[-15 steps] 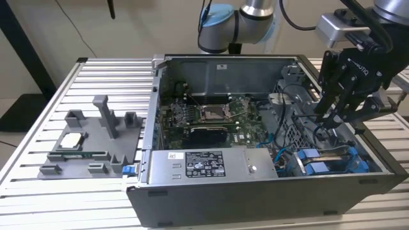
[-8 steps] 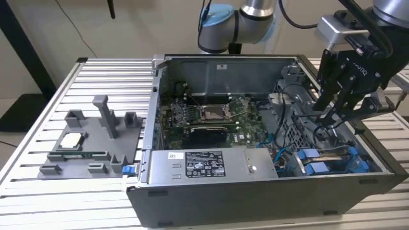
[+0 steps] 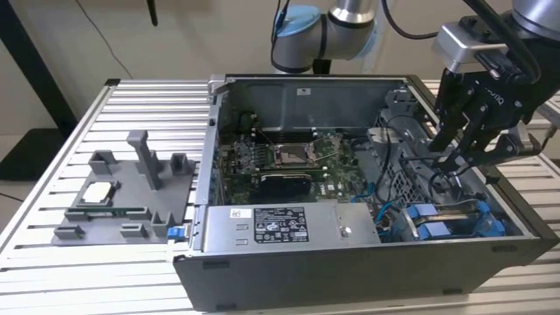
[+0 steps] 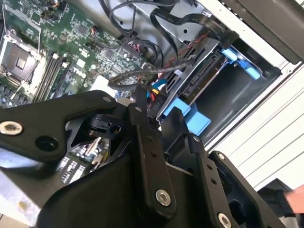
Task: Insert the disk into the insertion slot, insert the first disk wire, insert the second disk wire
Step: 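Insert the first disk wire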
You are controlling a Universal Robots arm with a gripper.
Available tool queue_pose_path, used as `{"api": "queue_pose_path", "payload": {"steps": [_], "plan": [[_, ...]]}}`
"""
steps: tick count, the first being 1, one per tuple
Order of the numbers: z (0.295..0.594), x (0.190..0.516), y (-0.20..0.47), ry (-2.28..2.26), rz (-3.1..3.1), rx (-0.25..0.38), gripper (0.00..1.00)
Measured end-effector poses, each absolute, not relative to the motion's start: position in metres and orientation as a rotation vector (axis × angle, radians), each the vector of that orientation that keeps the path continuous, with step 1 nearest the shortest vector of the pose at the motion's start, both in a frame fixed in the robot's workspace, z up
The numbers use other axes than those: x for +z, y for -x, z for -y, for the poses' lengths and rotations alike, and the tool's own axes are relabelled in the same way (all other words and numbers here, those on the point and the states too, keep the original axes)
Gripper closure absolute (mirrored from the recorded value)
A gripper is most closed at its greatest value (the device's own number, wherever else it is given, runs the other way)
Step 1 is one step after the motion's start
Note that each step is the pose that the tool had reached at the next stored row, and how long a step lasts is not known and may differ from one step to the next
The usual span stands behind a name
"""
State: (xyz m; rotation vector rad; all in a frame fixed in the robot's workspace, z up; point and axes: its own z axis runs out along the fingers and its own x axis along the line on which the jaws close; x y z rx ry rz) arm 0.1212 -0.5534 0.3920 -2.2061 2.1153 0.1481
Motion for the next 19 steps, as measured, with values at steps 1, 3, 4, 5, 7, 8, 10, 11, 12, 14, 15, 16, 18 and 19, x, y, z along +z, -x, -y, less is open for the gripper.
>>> {"api": "queue_pose_path", "payload": {"steps": [1, 3, 4, 5, 7, 8, 10, 11, 12, 14, 15, 16, 18, 19], "plan": [[0.5535, 0.3918, -0.1212, 2.207, -2.114, 0.148, 0.6], [0.5537, 0.3913, -0.1212, 2.211, -2.111, 0.148, 0.6], [0.5538, 0.391, -0.1212, 2.212, -2.11, 0.148, 0.6], [0.5538, 0.3908, -0.1212, 2.213, -2.109, 0.148, 0.6], [0.5539, 0.3902, -0.1212, 2.214, -2.107, 0.148, 0.62], [0.5539, 0.3901, -0.1212, 2.215, -2.106, 0.149, 0.62], [0.5539, 0.3899, -0.1212, 2.217, -2.105, 0.149, 0.69], [0.5539, 0.3898, -0.1212, 2.217, -2.104, 0.149, 0.69], [0.5539, 0.3898, -0.1212, 2.217, -2.104, 0.149, 0.69], [0.5539, 0.3898, -0.1212, 2.217, -2.104, 0.149, 0.71], [0.5539, 0.3898, -0.1212, 2.218, -2.104, 0.149, 0.71], [0.5539, 0.3898, -0.1212, 2.218, -2.104, 0.149, 0.79], [0.5539, 0.3898, -0.1212, 2.218, -2.104, 0.149, 0.79], [0.5539, 0.3898, -0.1212, 2.218, -2.104, 0.149, 0.79]]}}
